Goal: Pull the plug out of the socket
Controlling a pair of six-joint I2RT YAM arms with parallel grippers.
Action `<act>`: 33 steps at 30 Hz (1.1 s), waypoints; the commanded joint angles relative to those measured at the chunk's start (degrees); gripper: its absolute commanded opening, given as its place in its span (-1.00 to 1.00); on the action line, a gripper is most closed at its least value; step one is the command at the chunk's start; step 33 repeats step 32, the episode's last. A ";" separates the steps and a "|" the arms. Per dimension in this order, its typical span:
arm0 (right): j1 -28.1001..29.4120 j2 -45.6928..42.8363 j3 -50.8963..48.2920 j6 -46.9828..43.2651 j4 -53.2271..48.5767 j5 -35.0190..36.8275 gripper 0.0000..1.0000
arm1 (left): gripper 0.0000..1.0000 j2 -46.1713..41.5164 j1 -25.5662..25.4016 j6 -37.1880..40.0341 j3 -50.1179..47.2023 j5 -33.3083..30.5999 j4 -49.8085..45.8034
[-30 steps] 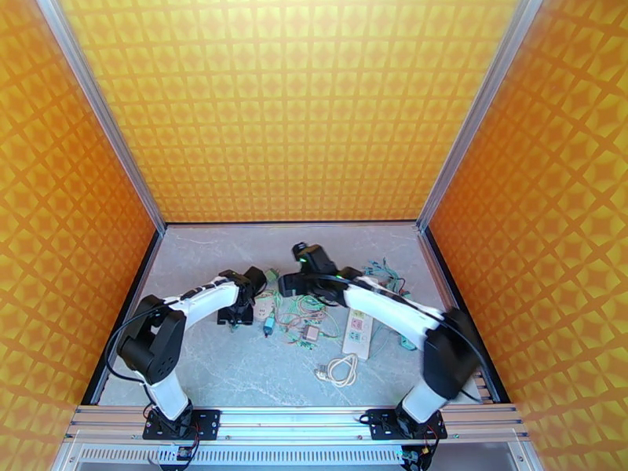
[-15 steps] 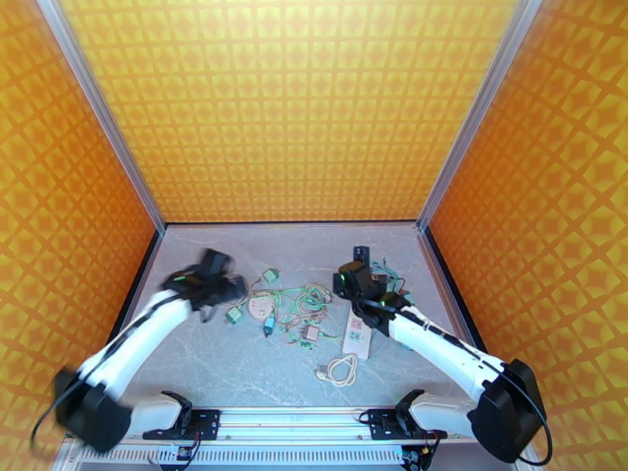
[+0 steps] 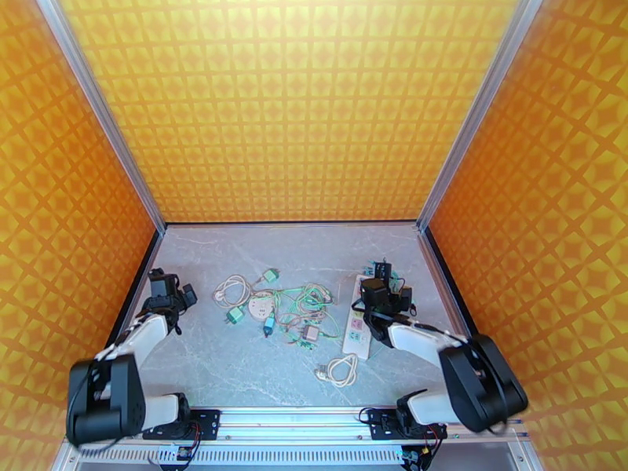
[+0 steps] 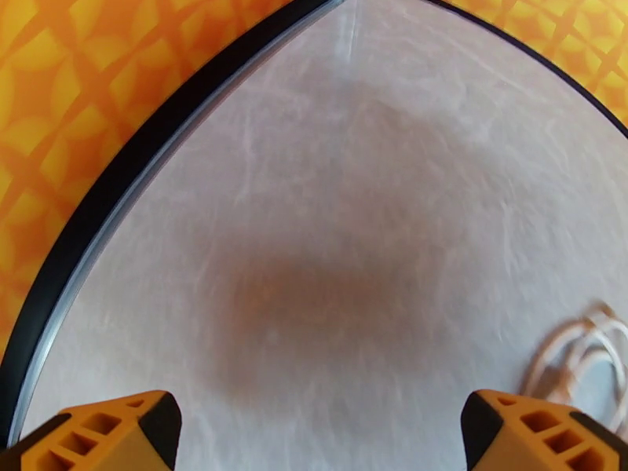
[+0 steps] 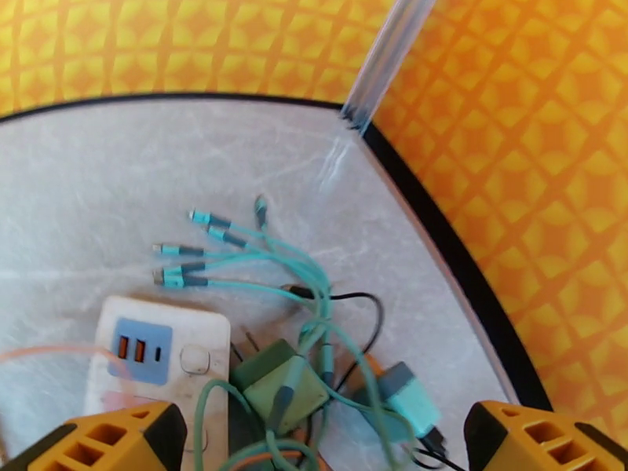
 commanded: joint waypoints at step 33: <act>-9.13 3.74 -7.65 -1.07 26.94 -23.61 0.97 | 0.98 9.59 -5.68 15.55 -12.84 12.20 48.01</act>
